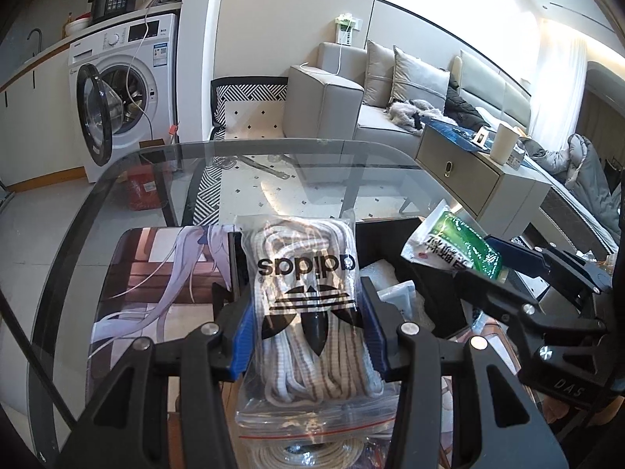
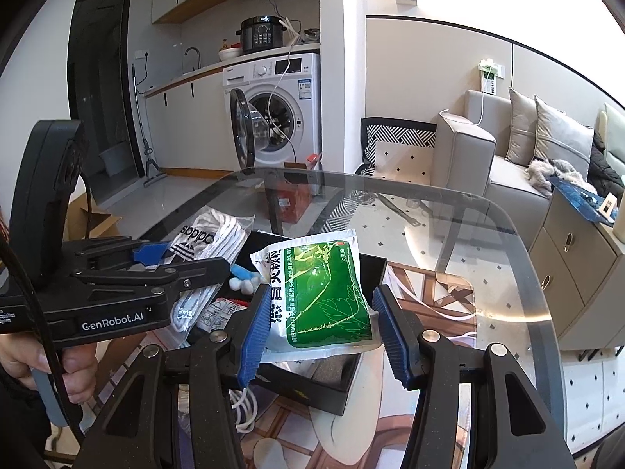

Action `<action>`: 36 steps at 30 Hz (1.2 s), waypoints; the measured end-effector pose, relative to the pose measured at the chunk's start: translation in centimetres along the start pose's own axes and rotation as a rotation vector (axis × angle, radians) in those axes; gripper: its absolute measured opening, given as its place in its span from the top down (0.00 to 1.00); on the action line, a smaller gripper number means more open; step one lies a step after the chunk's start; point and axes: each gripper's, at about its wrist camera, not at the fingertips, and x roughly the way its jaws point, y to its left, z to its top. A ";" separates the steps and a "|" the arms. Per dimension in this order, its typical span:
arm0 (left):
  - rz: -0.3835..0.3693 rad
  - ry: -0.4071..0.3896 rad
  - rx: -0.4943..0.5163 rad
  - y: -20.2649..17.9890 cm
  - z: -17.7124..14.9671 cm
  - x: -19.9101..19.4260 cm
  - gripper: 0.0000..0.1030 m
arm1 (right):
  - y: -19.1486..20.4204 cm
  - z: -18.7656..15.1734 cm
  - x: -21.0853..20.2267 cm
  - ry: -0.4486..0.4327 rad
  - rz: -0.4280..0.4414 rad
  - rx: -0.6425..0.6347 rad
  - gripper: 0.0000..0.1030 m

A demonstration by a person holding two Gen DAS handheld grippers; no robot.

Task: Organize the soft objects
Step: 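Carry the green packet with right gripper while left gripper carries the adidas bag over the box, then open right gripper over the box while left gripper releases the adidas bag inside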

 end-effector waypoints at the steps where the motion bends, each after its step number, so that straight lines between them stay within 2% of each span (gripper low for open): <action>1: 0.004 -0.001 0.000 0.0 0.1 0.1 0.55 | 0.0 0.0 0.3 0.004 0.001 -0.001 0.48; 23: -0.008 0.023 0.022 -0.2 0.9 1.9 0.55 | -0.3 0.3 3.0 0.048 -0.004 0.004 0.48; 25: -0.008 0.033 0.032 -0.4 0.9 2.2 0.54 | -0.1 0.4 3.0 0.052 0.014 -0.005 0.46; 27: -0.006 0.043 0.043 -0.6 0.8 2.5 0.53 | 0.0 0.5 3.0 0.050 0.001 -0.016 0.39; 30: -0.003 0.049 0.051 -0.6 0.7 2.5 0.47 | -0.1 0.3 2.4 0.042 -0.001 -0.017 0.29; 32: -0.002 0.045 0.054 -0.6 0.6 2.3 0.33 | -0.3 0.2 2.0 0.040 -0.010 -0.016 0.21; 33: -0.012 0.046 0.057 -0.6 0.6 2.2 0.31 | -0.4 0.1 1.7 0.038 -0.014 -0.015 0.18; 35: -0.039 0.044 0.064 -0.6 0.5 1.9 0.18 | -0.7 -0.1 1.1 0.030 -0.022 -0.007 0.10; 36: -0.042 0.039 0.069 -0.8 0.5 1.6 0.17 | -0.9 -0.2 0.8 0.026 -0.029 0.000 0.07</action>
